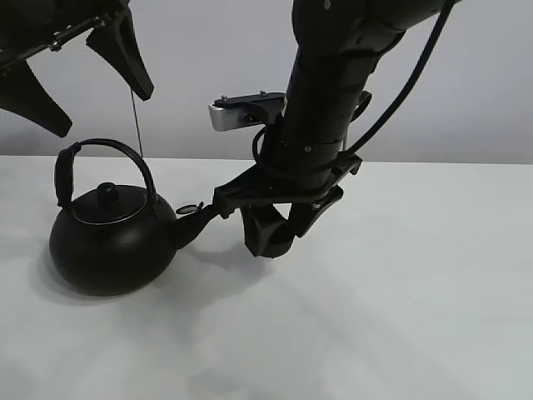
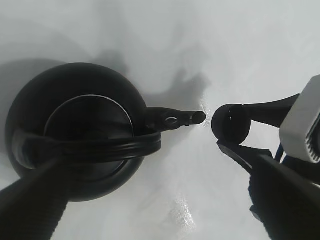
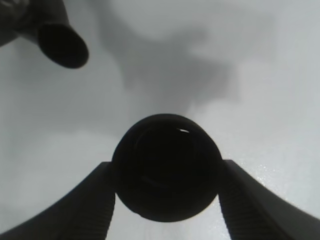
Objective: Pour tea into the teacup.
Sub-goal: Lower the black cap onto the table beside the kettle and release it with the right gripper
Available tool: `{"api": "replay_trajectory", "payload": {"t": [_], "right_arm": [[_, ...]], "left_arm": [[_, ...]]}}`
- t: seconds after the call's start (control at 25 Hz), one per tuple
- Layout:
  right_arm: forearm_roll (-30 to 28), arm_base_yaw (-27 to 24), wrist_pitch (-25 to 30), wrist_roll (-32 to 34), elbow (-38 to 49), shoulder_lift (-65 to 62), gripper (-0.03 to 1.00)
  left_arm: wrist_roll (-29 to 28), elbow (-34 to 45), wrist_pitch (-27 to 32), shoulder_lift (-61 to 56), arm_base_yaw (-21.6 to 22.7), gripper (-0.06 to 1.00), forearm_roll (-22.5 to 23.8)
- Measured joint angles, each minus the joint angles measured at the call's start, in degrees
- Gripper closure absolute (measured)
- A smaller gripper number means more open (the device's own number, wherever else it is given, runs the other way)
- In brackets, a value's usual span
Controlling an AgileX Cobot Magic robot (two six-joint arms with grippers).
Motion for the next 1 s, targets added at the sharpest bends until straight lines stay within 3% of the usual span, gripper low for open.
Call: {"api": "replay_trajectory", "payload": {"t": [1.0], "right_arm": [[0.17,0.1,-4.14,-1.54,0.0,4.62,0.56]], "left_arm": [[0.0,0.0,0.0,0.0,0.0,0.25,0.0]]}}
